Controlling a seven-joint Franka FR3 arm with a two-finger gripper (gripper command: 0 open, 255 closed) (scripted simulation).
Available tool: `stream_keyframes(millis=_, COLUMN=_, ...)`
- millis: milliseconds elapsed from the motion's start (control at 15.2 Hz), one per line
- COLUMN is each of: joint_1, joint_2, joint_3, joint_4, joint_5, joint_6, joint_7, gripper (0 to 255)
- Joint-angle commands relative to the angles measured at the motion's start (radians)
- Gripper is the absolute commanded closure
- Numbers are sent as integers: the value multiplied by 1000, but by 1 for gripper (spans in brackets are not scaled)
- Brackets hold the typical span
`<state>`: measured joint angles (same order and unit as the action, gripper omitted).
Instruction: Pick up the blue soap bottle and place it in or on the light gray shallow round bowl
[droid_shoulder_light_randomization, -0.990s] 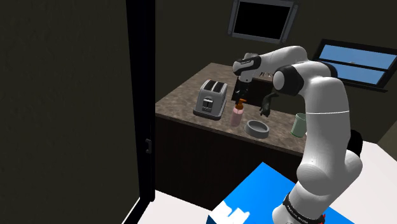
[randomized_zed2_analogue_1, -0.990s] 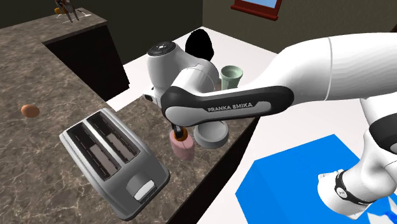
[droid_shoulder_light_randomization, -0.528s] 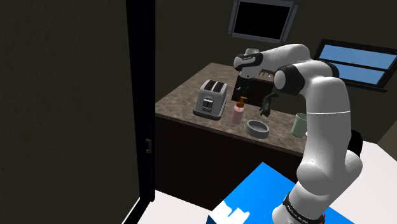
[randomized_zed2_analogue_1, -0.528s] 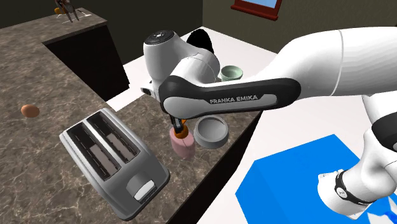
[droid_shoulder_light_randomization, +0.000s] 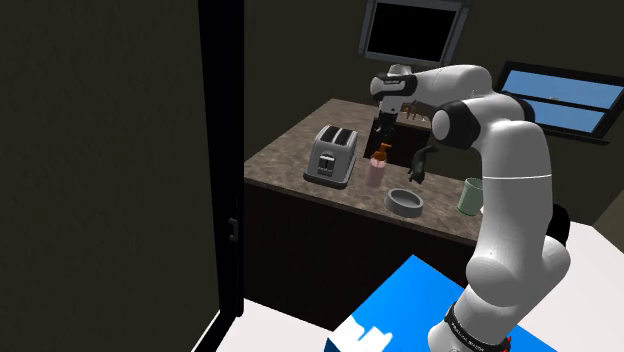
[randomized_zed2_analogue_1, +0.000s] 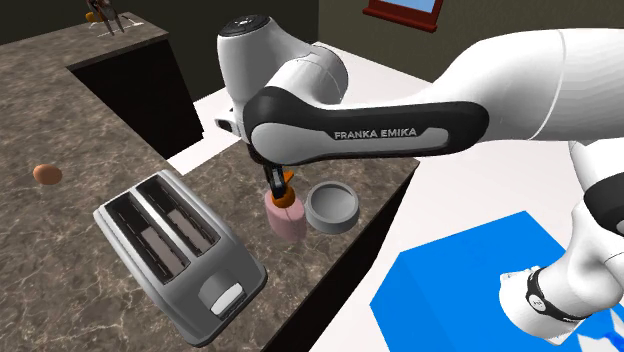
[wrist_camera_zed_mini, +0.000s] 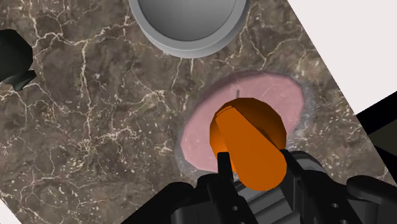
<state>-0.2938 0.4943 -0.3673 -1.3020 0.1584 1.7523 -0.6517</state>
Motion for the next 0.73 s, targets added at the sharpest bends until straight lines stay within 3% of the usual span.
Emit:
stream_keyframes(millis=0, joint_1=-2, joint_2=-1, joint_3=-1, joint_4=26, joint_5=-1, joint_6=-27, joint_7=2, gripper=255)
stream_keyframes(millis=462, joint_1=-16, joint_2=12, joint_3=-1, joint_4=142, joint_5=2, joint_6=-129, joint_7=5, gripper=255)
stream_keyframes(millis=660, joint_1=-22, joint_2=-79, joint_3=-21, joint_4=43, joint_5=-21, joint_6=-119, joint_7=-33, gripper=255)
